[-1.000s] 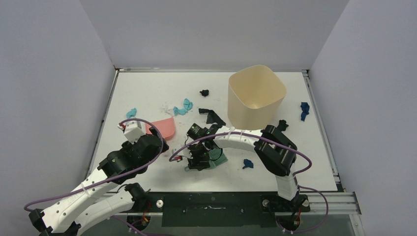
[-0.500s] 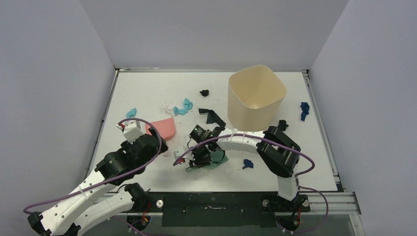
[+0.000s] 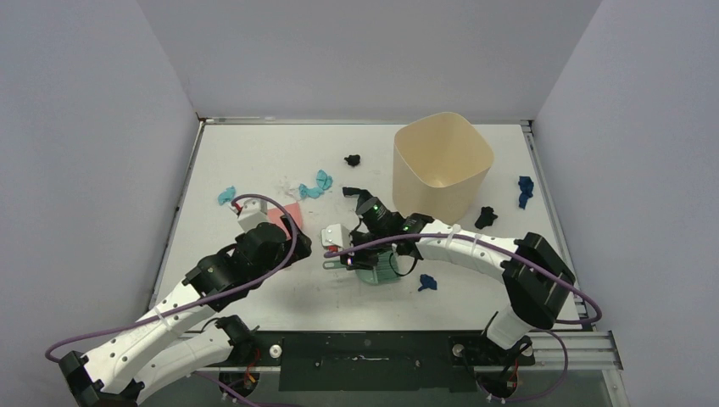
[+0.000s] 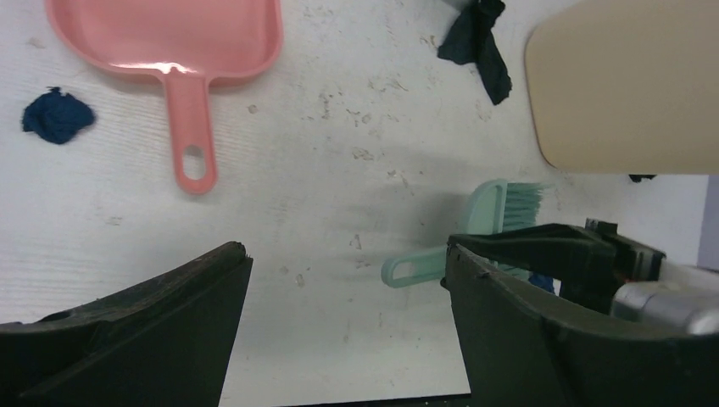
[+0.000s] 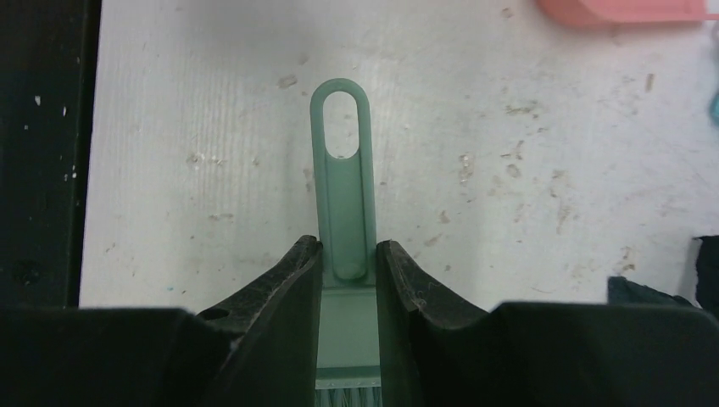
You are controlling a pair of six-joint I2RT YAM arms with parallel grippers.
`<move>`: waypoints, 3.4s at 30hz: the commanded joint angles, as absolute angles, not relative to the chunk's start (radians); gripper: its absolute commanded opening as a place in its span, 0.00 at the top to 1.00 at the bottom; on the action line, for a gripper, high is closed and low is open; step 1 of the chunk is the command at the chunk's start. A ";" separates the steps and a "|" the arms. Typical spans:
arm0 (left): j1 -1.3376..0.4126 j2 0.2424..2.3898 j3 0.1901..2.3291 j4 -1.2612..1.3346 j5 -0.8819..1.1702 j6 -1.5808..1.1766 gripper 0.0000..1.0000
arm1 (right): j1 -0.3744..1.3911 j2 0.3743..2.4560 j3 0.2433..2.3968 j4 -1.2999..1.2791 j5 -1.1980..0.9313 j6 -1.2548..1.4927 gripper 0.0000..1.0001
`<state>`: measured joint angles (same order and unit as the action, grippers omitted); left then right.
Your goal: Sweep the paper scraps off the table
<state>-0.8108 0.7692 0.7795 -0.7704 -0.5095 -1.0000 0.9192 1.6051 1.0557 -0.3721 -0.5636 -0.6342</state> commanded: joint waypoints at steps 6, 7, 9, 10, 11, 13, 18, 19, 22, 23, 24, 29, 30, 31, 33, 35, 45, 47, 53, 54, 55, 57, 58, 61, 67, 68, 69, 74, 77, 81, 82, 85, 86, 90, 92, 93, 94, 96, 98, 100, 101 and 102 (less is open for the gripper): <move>-0.804 0.753 0.668 -0.406 -0.303 -1.001 0.26 | 0.781 1.530 0.976 -0.086 -0.746 -0.318 0.95; -0.804 0.757 0.657 -0.382 -0.287 -1.003 0.28 | 0.772 1.527 0.973 -0.078 -0.768 -0.306 0.95; -0.803 0.776 0.645 -0.337 -0.260 -1.006 0.31 | 0.758 1.524 0.968 -0.072 -0.831 -0.298 0.95; -0.803 0.792 0.644 -0.324 -0.249 -1.006 0.33 | 0.746 1.519 0.958 -0.068 -0.880 -0.306 0.95; -0.802 0.811 0.646 -0.318 -0.241 -1.006 0.35 | 0.739 1.515 0.948 -0.060 -0.905 -0.305 0.95; -0.803 0.851 0.656 -0.318 -0.232 -1.003 0.37 | 0.736 1.514 0.940 -0.065 -0.931 -0.306 0.95; -0.801 0.924 0.670 -0.275 -0.187 -1.000 0.48 | 0.735 1.505 0.943 -0.089 -0.958 -0.326 0.95; -0.801 0.935 0.675 -0.269 -0.180 -1.003 0.51 | 0.735 1.500 0.943 -0.088 -0.954 -0.333 0.95; -0.793 0.974 0.690 -0.259 -0.139 -1.014 0.55 | 0.736 1.497 0.938 -0.090 -0.941 -0.351 0.95; -0.791 0.988 0.693 -0.244 -0.120 -1.017 0.57 | 0.735 1.499 0.935 -0.090 -0.939 -0.355 0.95; -0.788 0.993 0.693 -0.231 -0.101 -1.022 0.59 | 0.734 1.499 0.934 -0.089 -0.938 -0.357 0.95; -0.774 1.002 0.687 -0.203 -0.052 -1.052 0.66 | 0.736 1.496 0.933 -0.095 -0.935 -0.375 0.95; -0.771 1.001 0.683 -0.195 -0.044 -1.057 0.67 | 0.737 1.494 0.934 -0.100 -0.935 -0.384 0.95; -0.767 0.998 0.678 -0.189 -0.037 -1.061 0.68 | 0.736 1.494 0.935 -0.103 -0.933 -0.386 0.95; -0.756 0.998 0.670 -0.176 -0.017 -1.067 0.69 | 0.736 1.493 0.936 -0.106 -0.930 -0.391 0.95; -0.748 1.003 0.669 -0.168 -0.001 -1.066 0.69 | 0.736 1.491 0.935 -0.107 -0.931 -0.394 0.95; -0.746 1.073 0.682 -0.163 0.084 -1.047 0.76 | 0.737 1.490 0.942 -0.115 -0.929 -0.405 0.94; -0.745 1.075 0.688 -0.170 0.083 -1.039 0.80 | 0.739 1.489 0.941 -0.117 -0.930 -0.405 0.94; -0.745 1.080 0.720 -0.214 0.081 -0.983 1.00 | 0.737 1.489 0.941 -0.132 -0.930 -0.421 0.91; -0.745 1.080 0.727 -0.220 0.083 -0.971 1.00 | 0.738 1.492 0.946 -0.148 -0.937 -0.438 0.89; -0.745 1.077 0.733 -0.231 0.084 -0.953 1.00 | 0.738 1.498 0.957 -0.176 -0.949 -0.468 0.85; -0.744 1.067 0.749 -0.271 0.079 -0.912 1.00 | 0.737 1.514 1.030 -0.346 -0.994 -0.582 0.65; -0.744 1.059 0.759 -0.297 0.075 -0.883 1.00 | 0.736 1.520 1.070 -0.429 -1.014 -0.634 0.54; -0.745 1.027 0.780 -0.363 0.098 -0.782 1.00 | 0.732 1.533 1.193 -0.636 -1.026 -0.761 0.34; -0.760 0.898 0.764 -0.362 0.286 -0.596 1.00 | 0.725 1.493 1.275 -0.791 -1.006 -0.871 0.23; -0.767 0.876 0.761 -0.355 0.313 -0.578 1.00 | 0.724 1.484 1.274 -0.797 -1.006 -0.877 0.23; -0.772 0.856 0.755 -0.344 0.344 -0.562 1.00 | 0.723 1.476 1.269 -0.799 -1.007 -0.881 0.23; -0.779 0.759 0.724 -0.273 0.395 -0.529 1.00 | 0.702 1.460 1.227 -0.791 -1.079 -0.856 0.23; -0.779 0.736 0.724 -0.262 0.385 -0.509 1.00 | 0.702 1.478 1.212 -0.833 -1.118 -0.871 0.24; -0.779 0.733 0.723 -0.250 0.384 -0.485 1.00 | 0.702 1.516 1.224 -0.927 -1.155 -0.931 0.40; -0.779 0.736 0.721 -0.251 0.381 -0.480 1.00 | 0.703 1.531 1.233 -0.958 -1.167 -0.954 0.49; -0.782 0.748 0.733 -0.286 0.374 -0.444 1.00 | 0.702 1.579 1.266 -1.056 -1.196 -1.035 0.82; -0.783 0.750 0.740 -0.304 0.377 -0.420 0.96 | 0.702 1.589 1.279 -1.087 -1.198 -1.061 0.86; -0.808 0.752 0.765 -0.369 0.428 -0.334 0.73 | 0.705 1.603 1.312 -1.159 -1.150 -1.117 0.93; -0.830 0.773 0.790 -0.415 0.436 -0.299 0.69 | 0.712 1.607 1.321 -1.169 -1.126 -1.123 0.94; -0.844 0.793 0.806 -0.444 0.435 -0.281 0.67 | 0.716 1.612 1.329 -1.180 -1.114 -1.129 0.94; -0.861 0.813 0.824 -0.473 0.432 -0.261 0.66 | 0.721 1.619 1.339 -1.198 -1.100 -1.136 0.94; -0.903 0.860 0.857 -0.524 0.410 -0.226 0.64 | 0.728 1.637 1.359 -1.230 -1.096 -1.152 0.94; -0.965 0.900 0.883 -0.560 0.369 -0.195 0.64 | 0.729 1.652 1.372 -1.251 -1.105 -1.162 0.94; -1.003 0.936 0.901 -0.578 0.335 -0.178 0.66 | 0.731 1.661 1.378 -1.260 -1.112 -1.164 0.94; -1.011 0.950 0.906 -0.582 0.323 -0.172 0.67 | 0.732 1.664 1.379 -1.261 -1.112 -1.164 0.93; -1.020 0.960 0.910 -0.580 0.316 -0.169 0.69 | 0.734 1.666 1.379 -1.261 -1.111 -1.163 0.93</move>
<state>-0.9737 0.9222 0.8524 -0.5285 0.3511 -0.2367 0.7238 1.6501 1.3403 -1.2350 -1.0725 -1.1221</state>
